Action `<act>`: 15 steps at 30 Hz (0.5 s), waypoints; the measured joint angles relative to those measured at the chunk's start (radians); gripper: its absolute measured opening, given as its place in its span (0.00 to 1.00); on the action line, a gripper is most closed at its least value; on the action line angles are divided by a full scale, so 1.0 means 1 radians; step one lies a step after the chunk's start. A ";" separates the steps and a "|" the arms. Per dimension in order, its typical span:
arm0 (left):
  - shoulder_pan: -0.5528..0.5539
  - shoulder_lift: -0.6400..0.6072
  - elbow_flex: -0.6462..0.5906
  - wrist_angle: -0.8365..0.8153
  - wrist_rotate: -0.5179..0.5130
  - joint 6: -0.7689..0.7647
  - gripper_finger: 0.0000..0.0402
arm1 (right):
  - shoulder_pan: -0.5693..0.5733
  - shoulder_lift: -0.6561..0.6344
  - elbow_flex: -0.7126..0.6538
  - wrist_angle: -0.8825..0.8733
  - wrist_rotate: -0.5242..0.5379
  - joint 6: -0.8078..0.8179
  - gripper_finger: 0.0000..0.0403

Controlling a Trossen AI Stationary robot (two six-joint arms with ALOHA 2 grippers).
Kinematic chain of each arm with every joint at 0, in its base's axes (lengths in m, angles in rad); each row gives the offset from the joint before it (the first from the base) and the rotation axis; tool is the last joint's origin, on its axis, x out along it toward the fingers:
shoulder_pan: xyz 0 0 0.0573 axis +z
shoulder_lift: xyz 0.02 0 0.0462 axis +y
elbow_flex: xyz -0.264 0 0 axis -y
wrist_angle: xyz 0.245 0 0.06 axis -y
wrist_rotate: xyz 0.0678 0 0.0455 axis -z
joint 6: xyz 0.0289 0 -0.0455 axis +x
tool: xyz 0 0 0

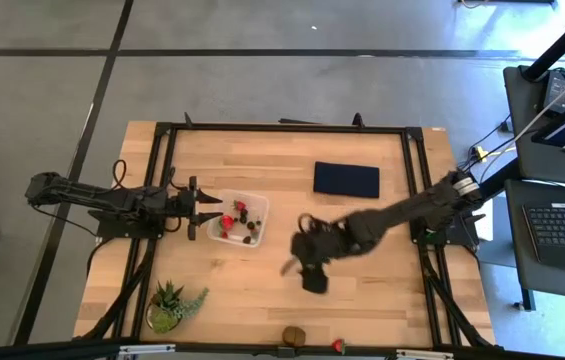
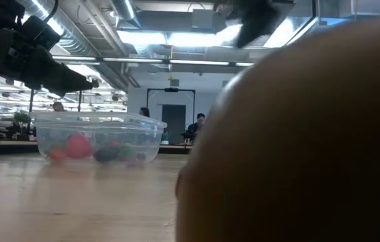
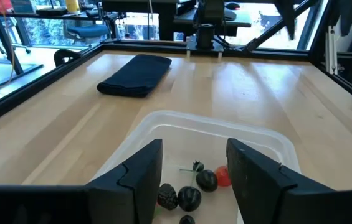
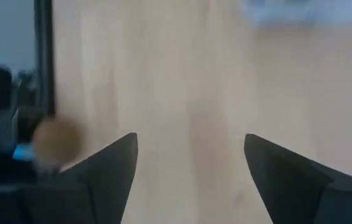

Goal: Pick and placing Produce into tupperware
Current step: Put the strawberry into the transparent bin

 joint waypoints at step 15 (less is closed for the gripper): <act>0.000 0.000 0.000 0.000 0.000 0.001 0.42 | 0.349 0.003 -0.001 -0.066 0.046 0.431 0.73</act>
